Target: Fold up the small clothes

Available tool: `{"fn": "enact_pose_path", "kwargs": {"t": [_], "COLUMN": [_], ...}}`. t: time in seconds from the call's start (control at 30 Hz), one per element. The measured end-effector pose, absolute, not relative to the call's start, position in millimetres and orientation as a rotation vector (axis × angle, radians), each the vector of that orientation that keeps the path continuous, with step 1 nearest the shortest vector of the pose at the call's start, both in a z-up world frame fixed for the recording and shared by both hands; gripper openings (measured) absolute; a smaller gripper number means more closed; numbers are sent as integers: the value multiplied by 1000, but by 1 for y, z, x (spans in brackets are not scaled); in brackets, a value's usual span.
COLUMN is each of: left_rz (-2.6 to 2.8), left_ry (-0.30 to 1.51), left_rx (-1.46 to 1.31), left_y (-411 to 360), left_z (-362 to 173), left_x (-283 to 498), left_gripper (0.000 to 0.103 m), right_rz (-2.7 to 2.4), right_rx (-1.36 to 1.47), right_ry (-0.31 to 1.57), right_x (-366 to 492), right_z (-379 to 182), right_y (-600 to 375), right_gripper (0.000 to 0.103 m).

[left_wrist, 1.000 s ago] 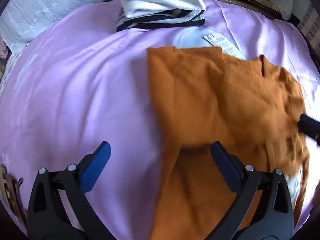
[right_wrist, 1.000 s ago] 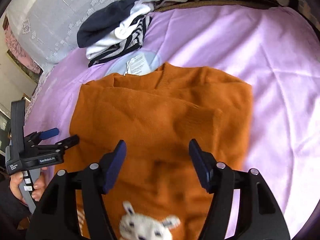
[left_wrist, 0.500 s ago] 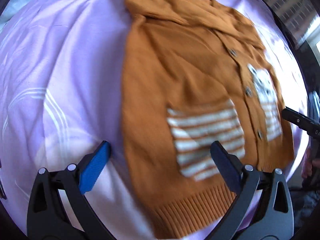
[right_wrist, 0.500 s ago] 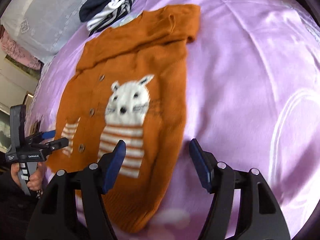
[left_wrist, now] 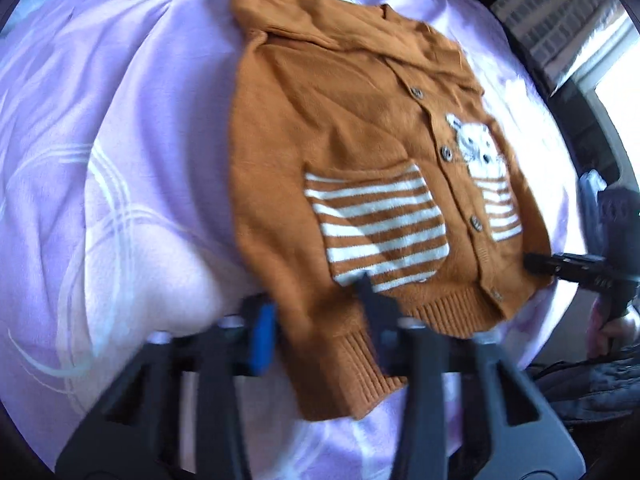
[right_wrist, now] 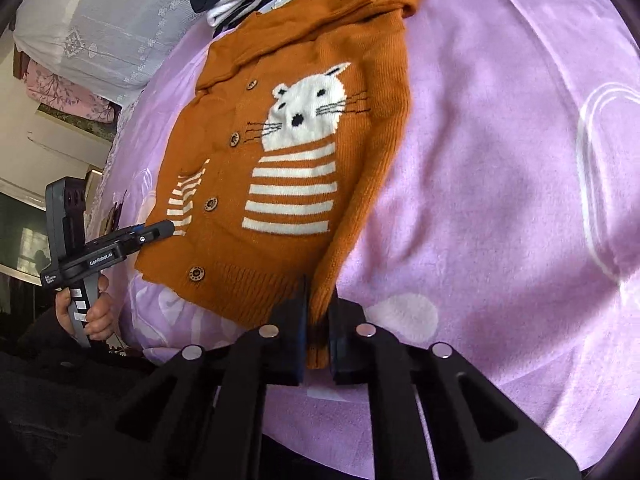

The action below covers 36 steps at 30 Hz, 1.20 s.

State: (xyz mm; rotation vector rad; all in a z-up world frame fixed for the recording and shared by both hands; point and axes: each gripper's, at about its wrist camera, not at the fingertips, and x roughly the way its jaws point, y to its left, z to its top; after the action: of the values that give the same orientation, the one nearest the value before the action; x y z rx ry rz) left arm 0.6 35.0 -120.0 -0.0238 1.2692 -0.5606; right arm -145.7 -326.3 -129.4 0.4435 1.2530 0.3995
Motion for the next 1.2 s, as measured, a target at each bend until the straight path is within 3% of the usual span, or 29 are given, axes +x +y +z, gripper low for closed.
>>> {"fn": "enact_pose_path", "kwargs": {"t": [0.03, 0.07, 0.23, 0.7, 0.9, 1.03, 1.1, 1.2], "left_rz": [-569, -573, -609, -635, -601, -535, -473, -398], "left_ry": [1274, 1276, 1255, 1086, 1025, 1069, 1126, 1235], "left_rx": [-46, -70, -155, -257, -257, -251, -231, -230], "left_y": [38, 43, 45, 29, 11, -6, -12, -14], "left_z": [-119, -117, -101, -33, -18, -44, -67, -98], "left_x": [2, 2, 9, 97, 169, 236, 261, 283], "left_gripper": [13, 9, 6, 6, 6, 6, 7, 20], "right_rz": [398, 397, 421, 442, 446, 339, 279, 248], "right_rx": [452, 470, 633, 973, 1016, 996, 966, 997], "right_ry": [1237, 1224, 1134, 939, 896, 944, 1042, 1099], "right_x": [-148, -146, -135, -54, 32, 107, 139, 149], "right_z": [-123, -118, -92, -62, -60, -90, -121, -141], "right_y": [-331, -332, -350, -395, -412, -424, -426, -429], "right_gripper": [7, 7, 7, 7, 7, 7, 14, 28]}}
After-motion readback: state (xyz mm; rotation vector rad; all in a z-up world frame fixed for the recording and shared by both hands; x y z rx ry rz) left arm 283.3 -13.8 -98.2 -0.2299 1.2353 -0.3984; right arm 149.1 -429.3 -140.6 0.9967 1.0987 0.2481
